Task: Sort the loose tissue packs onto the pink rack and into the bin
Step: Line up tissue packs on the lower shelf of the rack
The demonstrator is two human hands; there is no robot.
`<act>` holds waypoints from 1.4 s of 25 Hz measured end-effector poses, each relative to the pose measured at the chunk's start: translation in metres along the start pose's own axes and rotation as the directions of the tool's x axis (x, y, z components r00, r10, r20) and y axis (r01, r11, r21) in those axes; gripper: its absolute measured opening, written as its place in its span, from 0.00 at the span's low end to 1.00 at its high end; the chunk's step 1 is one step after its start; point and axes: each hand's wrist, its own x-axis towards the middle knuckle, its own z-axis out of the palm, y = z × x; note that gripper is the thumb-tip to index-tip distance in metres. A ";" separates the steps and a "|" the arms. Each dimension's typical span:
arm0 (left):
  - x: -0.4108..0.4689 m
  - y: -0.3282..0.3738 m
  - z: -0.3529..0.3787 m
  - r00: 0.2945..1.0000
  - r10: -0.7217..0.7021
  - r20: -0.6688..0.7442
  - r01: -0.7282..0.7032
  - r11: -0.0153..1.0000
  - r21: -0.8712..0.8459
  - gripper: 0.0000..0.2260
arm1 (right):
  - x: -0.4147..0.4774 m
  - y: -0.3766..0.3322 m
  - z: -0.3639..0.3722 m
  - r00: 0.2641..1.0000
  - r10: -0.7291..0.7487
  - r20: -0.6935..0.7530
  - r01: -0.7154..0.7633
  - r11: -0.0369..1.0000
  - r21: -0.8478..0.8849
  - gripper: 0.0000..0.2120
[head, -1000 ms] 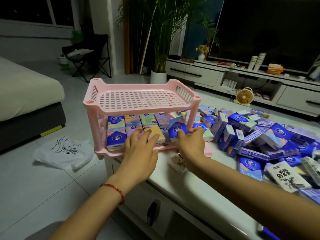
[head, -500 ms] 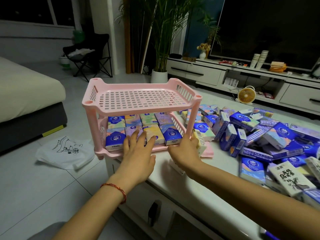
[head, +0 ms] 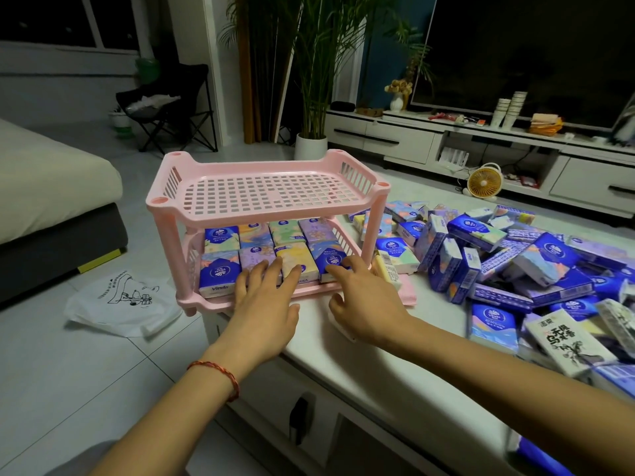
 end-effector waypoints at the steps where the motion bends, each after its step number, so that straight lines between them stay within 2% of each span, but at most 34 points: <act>1: 0.000 0.000 0.000 1.000 0.000 -0.005 0.000 1.000 0.003 0.27 | 0.001 0.001 0.000 1.000 -0.008 0.004 0.008 1.000 0.001 0.22; 7: 0.001 -0.001 0.001 1.000 -0.001 -0.029 0.000 1.000 -0.022 0.26 | 0.002 0.002 0.000 1.000 -0.020 -0.018 0.020 1.000 0.011 0.21; 11: 0.005 -0.007 -0.004 0.980 -0.066 -0.189 0.036 0.986 -0.161 0.24 | 0.012 -0.002 -0.004 0.977 -0.076 -0.200 0.082 0.996 0.022 0.14; 14: 0.022 -0.031 -0.013 0.939 -0.142 -0.315 0.072 0.972 -0.223 0.21 | 0.033 -0.005 0.000 0.967 -0.061 -0.249 0.098 0.985 0.140 0.15; 17: 0.037 -0.053 -0.016 0.948 -0.205 -0.243 0.156 0.965 -0.209 0.23 | 0.062 -0.006 0.007 0.972 0.017 -0.235 0.058 0.950 0.307 0.16; 20: 0.052 -0.065 -0.007 0.969 -0.173 -0.174 0.162 0.984 -0.077 0.38 | 0.084 -0.002 0.018 0.971 -0.005 -0.238 0.074 0.956 0.284 0.16; 21: 0.054 -0.065 -0.009 0.971 -0.200 -0.127 0.196 0.980 -0.042 0.37 | 0.089 -0.002 0.023 0.969 -0.031 -0.244 0.096 0.961 0.259 0.18; 22: 0.057 -0.066 -0.009 0.968 -0.238 -0.073 0.237 0.971 -0.031 0.32 | 0.094 -0.003 0.027 0.968 -0.056 -0.246 0.115 0.965 0.234 0.23; 24: 0.058 -0.061 -0.016 0.955 -0.295 0.024 0.295 0.947 -0.127 0.22 | 0.103 -0.004 0.032 0.975 -0.073 -0.211 0.108 0.981 0.160 0.32; 27: 0.060 -0.059 -0.012 0.948 -0.318 0.021 0.315 0.929 -0.193 0.21 | 0.110 -0.007 0.029 0.997 -0.069 -0.044 0.070 0.997 0.022 0.38; 28: 0.064 -0.064 -0.005 0.950 -0.311 0.014 0.309 0.934 -0.178 0.21 | 0.110 -0.007 0.027 0.998 -0.068 0.006 0.068 0.998 0.002 0.37; 30: 0.070 -0.070 0.005 0.956 -0.291 0.043 0.295 0.945 -0.139 0.27 | 0.109 -0.008 0.025 0.996 -0.077 0.049 0.076 0.997 0.023 0.29; 31: 0.071 -0.072 0.006 0.963 -0.266 0.043 0.270 0.956 -0.114 0.32 | 0.108 -0.008 0.023 0.996 -0.080 0.038 0.079 0.996 0.043 0.29; 32: 0.071 -0.071 0.005 0.967 -0.250 0.038 0.253 0.962 -0.105 0.32 | 0.106 -0.009 0.020 0.997 -0.074 0.018 0.073 0.996 0.054 0.32; 33: 0.069 -0.068 0.004 0.967 -0.252 0.034 0.255 0.961 -0.105 0.28 | 0.106 -0.009 0.020 0.997 -0.082 0.006 0.082 0.995 0.055 0.31; 35: 0.063 -0.061 -0.001 0.969 -0.247 -0.011 0.244 0.963 -0.116 0.21 | 0.106 -0.009 0.021 0.995 -0.098 -0.009 0.099 0.992 0.080 0.19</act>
